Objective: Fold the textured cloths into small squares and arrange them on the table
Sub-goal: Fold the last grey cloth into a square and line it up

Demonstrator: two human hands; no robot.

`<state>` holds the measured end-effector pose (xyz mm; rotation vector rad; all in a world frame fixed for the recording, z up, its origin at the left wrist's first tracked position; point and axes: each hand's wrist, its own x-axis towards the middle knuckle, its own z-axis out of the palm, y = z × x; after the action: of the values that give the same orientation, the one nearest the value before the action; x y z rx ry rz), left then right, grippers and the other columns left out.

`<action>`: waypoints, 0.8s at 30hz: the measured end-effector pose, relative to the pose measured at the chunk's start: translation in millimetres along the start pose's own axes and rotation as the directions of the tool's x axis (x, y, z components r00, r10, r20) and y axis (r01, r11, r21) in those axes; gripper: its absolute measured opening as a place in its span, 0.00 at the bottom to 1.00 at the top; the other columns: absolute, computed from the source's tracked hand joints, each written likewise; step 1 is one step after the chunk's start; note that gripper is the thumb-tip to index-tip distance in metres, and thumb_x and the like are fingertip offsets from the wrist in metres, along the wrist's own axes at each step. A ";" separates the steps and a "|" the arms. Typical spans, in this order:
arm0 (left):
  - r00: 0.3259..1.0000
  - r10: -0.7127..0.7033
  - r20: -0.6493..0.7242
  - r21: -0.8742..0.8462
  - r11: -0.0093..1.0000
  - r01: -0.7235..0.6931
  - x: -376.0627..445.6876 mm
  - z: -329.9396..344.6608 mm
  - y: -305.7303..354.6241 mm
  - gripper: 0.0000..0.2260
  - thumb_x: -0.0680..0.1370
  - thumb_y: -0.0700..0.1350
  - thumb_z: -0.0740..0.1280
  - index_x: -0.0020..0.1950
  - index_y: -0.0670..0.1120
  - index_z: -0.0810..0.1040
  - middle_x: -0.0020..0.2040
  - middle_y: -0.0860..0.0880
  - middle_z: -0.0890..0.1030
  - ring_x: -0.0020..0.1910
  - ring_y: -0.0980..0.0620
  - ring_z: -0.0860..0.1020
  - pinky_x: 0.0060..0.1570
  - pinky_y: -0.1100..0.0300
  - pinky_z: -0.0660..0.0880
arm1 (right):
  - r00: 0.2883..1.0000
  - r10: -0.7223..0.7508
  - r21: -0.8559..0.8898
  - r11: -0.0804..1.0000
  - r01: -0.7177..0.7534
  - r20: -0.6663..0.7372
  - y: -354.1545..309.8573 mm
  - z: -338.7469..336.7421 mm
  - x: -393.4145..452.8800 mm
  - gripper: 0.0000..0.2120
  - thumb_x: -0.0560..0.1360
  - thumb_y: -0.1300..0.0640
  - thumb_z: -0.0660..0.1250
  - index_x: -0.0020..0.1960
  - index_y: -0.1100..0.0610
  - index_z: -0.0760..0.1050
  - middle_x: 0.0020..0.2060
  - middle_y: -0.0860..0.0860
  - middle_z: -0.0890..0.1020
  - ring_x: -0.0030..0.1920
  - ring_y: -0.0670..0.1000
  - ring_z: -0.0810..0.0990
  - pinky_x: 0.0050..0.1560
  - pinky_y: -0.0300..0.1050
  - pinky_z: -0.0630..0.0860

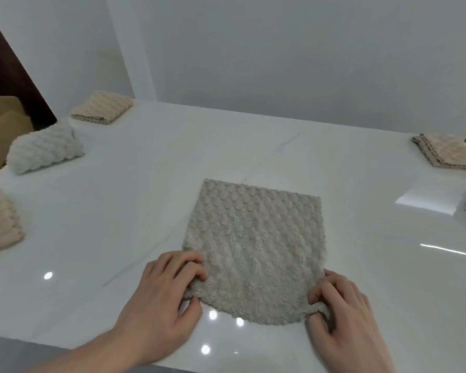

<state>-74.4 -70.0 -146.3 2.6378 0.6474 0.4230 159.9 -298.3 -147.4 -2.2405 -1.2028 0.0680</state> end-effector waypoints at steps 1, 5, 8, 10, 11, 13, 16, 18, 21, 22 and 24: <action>1.000 0.008 -0.007 0.007 1.000 -0.008 -1.1 1.6 -0.4 0.13 0.72 0.50 0.64 0.55 0.60 0.71 0.64 0.67 0.68 0.66 0.62 0.66 0.63 0.64 0.60 | 1.000 0.000 0.009 1.000 0.000 -0.007 0.1 1.4 -1.2 0.06 0.66 0.50 0.60 0.42 0.43 0.71 0.50 0.35 0.73 0.63 0.31 0.69 0.57 0.35 0.63; 0.997 0.050 -0.052 0.036 0.998 -0.048 -5.2 7.2 -2.7 0.14 0.71 0.48 0.60 0.55 0.61 0.70 0.62 0.67 0.69 0.65 0.62 0.66 0.63 0.64 0.60 | 0.999 -0.046 -0.020 0.999 0.046 -0.016 1.8 4.8 -7.0 0.06 0.68 0.52 0.61 0.44 0.42 0.69 0.54 0.34 0.72 0.57 0.38 0.73 0.57 0.34 0.65; 0.996 0.059 -0.072 0.049 0.997 -0.056 -5.1 8.7 -3.1 0.14 0.72 0.47 0.58 0.55 0.61 0.71 0.60 0.67 0.70 0.62 0.61 0.67 0.62 0.62 0.62 | 0.995 -0.098 -0.044 0.994 0.096 -0.036 2.8 5.5 -9.7 0.10 0.71 0.58 0.66 0.45 0.43 0.69 0.52 0.36 0.73 0.54 0.44 0.75 0.54 0.43 0.69; 0.994 0.053 -0.092 0.049 0.998 -0.049 -5.2 8.8 -3.2 0.14 0.73 0.47 0.57 0.55 0.60 0.72 0.58 0.66 0.72 0.60 0.59 0.69 0.61 0.59 0.65 | 0.993 -0.105 -0.057 0.993 0.102 -0.056 1.8 5.6 -12.0 0.12 0.72 0.60 0.67 0.46 0.43 0.69 0.50 0.37 0.73 0.53 0.45 0.74 0.52 0.44 0.70; 0.993 0.051 -0.104 0.043 0.998 -0.046 -5.3 8.7 -3.3 0.14 0.73 0.46 0.56 0.55 0.60 0.73 0.57 0.65 0.73 0.58 0.59 0.69 0.61 0.58 0.67 | 0.992 -0.103 -0.066 0.993 0.099 -0.066 1.1 5.8 -13.0 0.12 0.73 0.60 0.66 0.47 0.44 0.70 0.49 0.38 0.73 0.53 0.45 0.73 0.52 0.44 0.70; 0.991 0.039 -0.127 0.020 0.999 -0.037 -5.7 8.6 -4.0 0.14 0.75 0.45 0.57 0.55 0.59 0.75 0.56 0.65 0.74 0.57 0.59 0.69 0.61 0.57 0.68 | 0.992 -0.095 -0.077 0.993 0.088 -0.089 0.6 5.9 -14.2 0.10 0.74 0.59 0.65 0.48 0.44 0.71 0.48 0.38 0.73 0.53 0.46 0.72 0.52 0.44 0.69; 0.989 0.008 -0.151 -0.004 1.000 -0.009 -6.4 7.3 -2.8 0.13 0.77 0.43 0.61 0.55 0.59 0.77 0.54 0.65 0.77 0.56 0.60 0.70 0.62 0.58 0.70 | 0.992 -0.069 -0.070 0.996 0.062 -0.107 -0.1 4.2 -13.9 0.09 0.74 0.58 0.65 0.47 0.44 0.71 0.46 0.39 0.74 0.52 0.48 0.73 0.51 0.44 0.68; 0.986 -0.013 -0.166 -0.011 1.000 0.011 -7.7 5.9 -0.2 0.11 0.77 0.44 0.62 0.53 0.59 0.77 0.52 0.65 0.78 0.55 0.60 0.71 0.61 0.58 0.71 | 0.993 -0.052 -0.070 0.997 0.044 -0.107 -0.6 3.5 -14.9 0.07 0.74 0.57 0.64 0.46 0.45 0.71 0.46 0.41 0.75 0.52 0.49 0.73 0.51 0.45 0.69; 0.980 -0.036 -0.197 -0.023 0.999 0.032 -11.4 2.8 4.5 0.10 0.76 0.45 0.63 0.51 0.59 0.78 0.50 0.64 0.78 0.54 0.59 0.72 0.59 0.58 0.72 | 0.991 -0.021 -0.059 0.998 0.013 -0.133 -3.1 1.8 -18.4 0.04 0.75 0.56 0.63 0.46 0.47 0.73 0.45 0.43 0.78 0.51 0.50 0.74 0.51 0.47 0.70; 0.978 -0.038 -0.207 -0.022 0.999 0.034 -12.8 1.8 5.8 0.10 0.76 0.45 0.64 0.52 0.58 0.79 0.51 0.63 0.78 0.55 0.59 0.72 0.59 0.59 0.72 | 0.990 -0.010 -0.051 0.999 0.003 -0.144 -5.0 0.4 -19.7 0.03 0.75 0.56 0.63 0.46 0.48 0.73 0.45 0.43 0.78 0.50 0.50 0.74 0.50 0.48 0.70; 0.973 -0.041 -0.226 -0.008 0.999 0.041 -15.6 0.4 7.4 0.10 0.77 0.47 0.65 0.55 0.57 0.82 0.54 0.62 0.78 0.57 0.59 0.71 0.59 0.61 0.70 | 0.987 0.015 -0.009 1.000 -0.016 -0.160 -9.3 -2.3 -22.7 0.03 0.75 0.56 0.63 0.44 0.50 0.74 0.42 0.44 0.79 0.47 0.51 0.75 0.47 0.49 0.71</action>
<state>-84.7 -83.9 -146.4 2.5893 0.7683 0.7193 140.3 -313.1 -145.7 -2.2177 -1.1019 -0.1100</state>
